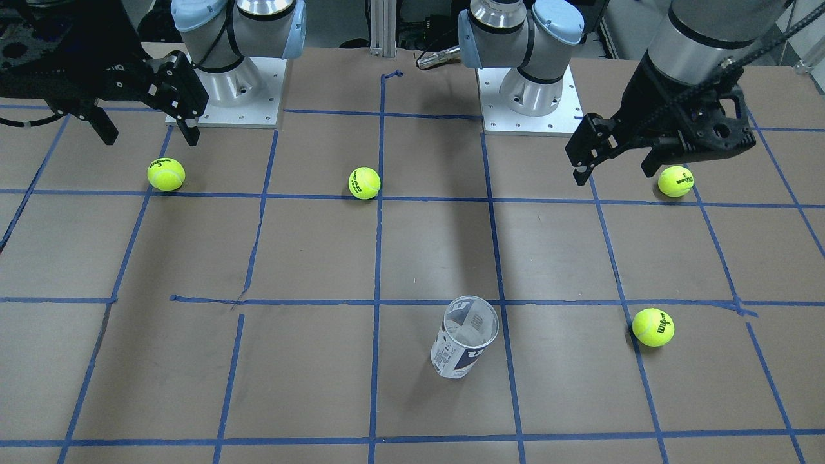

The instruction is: Lift up tennis ball bucket

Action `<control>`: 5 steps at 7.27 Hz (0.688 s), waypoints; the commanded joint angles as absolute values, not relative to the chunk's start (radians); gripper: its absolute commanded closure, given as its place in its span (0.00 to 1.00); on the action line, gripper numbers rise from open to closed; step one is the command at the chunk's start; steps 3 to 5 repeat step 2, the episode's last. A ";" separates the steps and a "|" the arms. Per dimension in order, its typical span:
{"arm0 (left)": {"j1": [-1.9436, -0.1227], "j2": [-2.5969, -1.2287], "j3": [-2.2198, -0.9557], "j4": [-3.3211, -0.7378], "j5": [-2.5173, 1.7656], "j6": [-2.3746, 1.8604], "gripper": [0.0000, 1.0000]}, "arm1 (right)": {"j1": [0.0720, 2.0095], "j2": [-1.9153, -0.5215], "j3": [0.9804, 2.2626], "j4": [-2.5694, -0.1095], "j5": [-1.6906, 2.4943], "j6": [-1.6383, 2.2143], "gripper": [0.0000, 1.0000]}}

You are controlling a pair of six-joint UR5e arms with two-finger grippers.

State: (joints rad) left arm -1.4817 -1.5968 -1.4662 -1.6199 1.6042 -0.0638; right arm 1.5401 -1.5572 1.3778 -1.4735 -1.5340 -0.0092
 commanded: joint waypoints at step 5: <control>-1.485 -1.562 -1.517 -1.618 1.605 -0.060 0.00 | 1.540 -1.557 1.381 -1.471 -1.536 -0.008 0.00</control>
